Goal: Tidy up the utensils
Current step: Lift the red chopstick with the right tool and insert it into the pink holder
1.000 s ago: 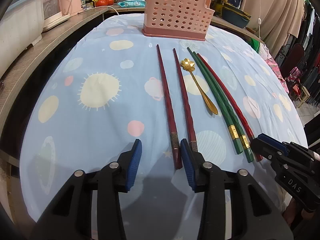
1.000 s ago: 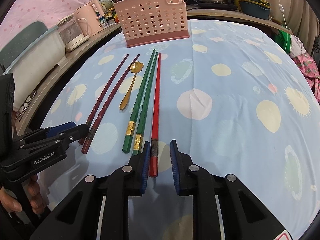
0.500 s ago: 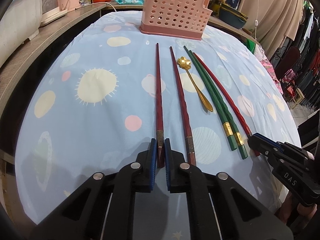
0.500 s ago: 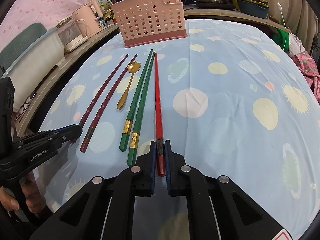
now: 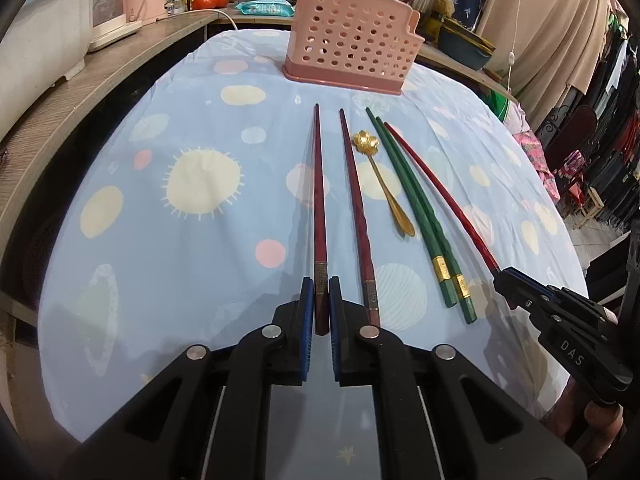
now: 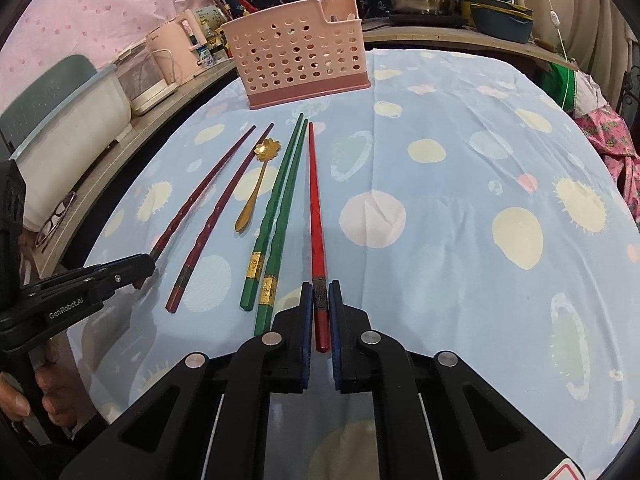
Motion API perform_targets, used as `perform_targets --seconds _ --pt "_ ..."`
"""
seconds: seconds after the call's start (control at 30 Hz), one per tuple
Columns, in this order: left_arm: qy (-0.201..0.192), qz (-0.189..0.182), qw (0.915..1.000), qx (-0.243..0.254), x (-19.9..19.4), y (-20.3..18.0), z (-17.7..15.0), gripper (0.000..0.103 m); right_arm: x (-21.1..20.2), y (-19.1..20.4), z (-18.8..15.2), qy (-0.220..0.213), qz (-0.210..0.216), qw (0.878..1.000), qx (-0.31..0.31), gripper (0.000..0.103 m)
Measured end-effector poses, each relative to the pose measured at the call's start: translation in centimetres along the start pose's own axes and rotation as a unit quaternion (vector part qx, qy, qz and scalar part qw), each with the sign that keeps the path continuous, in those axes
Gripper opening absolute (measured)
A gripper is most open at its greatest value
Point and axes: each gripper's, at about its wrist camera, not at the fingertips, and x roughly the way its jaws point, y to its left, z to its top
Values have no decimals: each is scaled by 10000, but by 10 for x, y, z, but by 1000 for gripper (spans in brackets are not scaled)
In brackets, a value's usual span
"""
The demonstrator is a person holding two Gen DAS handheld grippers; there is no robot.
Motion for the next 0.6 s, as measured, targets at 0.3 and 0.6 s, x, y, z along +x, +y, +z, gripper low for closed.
perform_targets --seconds 0.3,0.6 --pt "-400 -154 9990 -111 -31 -1 25 7 -25 -7 23 -448 40 9988 173 7" --pt "-1034 -183 9945 -43 -62 -5 70 7 -64 -13 73 -1202 100 9925 214 7"
